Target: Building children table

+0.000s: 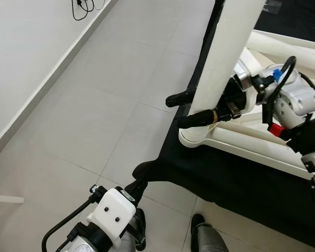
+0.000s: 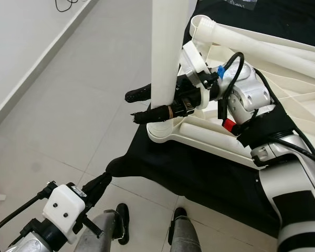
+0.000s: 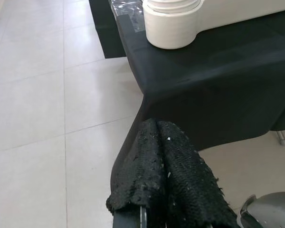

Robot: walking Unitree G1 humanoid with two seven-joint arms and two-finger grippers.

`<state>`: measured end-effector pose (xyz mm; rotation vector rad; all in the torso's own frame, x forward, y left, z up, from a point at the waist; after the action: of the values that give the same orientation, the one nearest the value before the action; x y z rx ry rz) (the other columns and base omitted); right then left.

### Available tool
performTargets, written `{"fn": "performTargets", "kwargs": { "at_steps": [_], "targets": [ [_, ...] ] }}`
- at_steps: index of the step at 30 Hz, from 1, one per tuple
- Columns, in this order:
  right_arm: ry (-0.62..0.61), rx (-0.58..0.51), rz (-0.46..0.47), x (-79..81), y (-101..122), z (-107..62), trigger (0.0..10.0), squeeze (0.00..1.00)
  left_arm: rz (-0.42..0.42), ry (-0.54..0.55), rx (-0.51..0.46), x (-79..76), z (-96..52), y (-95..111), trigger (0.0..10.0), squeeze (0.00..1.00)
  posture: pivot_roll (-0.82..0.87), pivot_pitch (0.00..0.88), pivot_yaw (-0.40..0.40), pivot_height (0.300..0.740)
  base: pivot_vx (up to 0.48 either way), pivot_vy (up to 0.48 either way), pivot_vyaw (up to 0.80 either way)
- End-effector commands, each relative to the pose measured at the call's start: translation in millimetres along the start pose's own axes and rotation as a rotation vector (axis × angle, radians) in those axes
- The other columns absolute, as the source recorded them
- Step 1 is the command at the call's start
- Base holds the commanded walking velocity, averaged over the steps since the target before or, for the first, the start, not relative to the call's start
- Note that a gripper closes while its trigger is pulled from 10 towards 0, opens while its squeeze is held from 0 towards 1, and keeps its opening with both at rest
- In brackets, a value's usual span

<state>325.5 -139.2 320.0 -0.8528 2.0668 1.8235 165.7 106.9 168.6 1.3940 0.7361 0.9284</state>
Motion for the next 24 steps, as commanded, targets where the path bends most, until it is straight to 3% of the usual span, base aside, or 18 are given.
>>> {"fn": "performTargets", "kwargs": {
  "at_steps": [1, 24],
  "targets": [
    [0.002, 0.015, 0.03, 6.4, -8, 1.3, 10.0, 0.0, -0.015, -0.002, 0.018, -1.3, -1.9, -5, 10.0, 0.0, 0.16, 0.386, 0.046, 0.74, 0.0, 0.0, 0.0],
    [-0.167, 0.073, 0.029, 19.4, -14, 0.6, 10.0, 0.0, -0.009, -0.008, 0.006, 2.5, 6.3, -9, 10.0, 0.0, 0.12, 0.357, 0.047, 0.74, 0.0, 0.0, 0.0]
  ]
}}
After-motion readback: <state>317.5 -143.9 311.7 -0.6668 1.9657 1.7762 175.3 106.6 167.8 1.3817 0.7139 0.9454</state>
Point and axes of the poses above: a point about 5 cm out from each wrist's last joint towards the gripper, its own z axis pointing out of the wrist towards the gripper, its own y axis along the axis of the wrist's last joint, x = y × z, the point moved 1 cm from there along z, pointing out of the wrist towards the gripper, and after that the axes turned 11 degrees about -z, right-handed, at the moved point
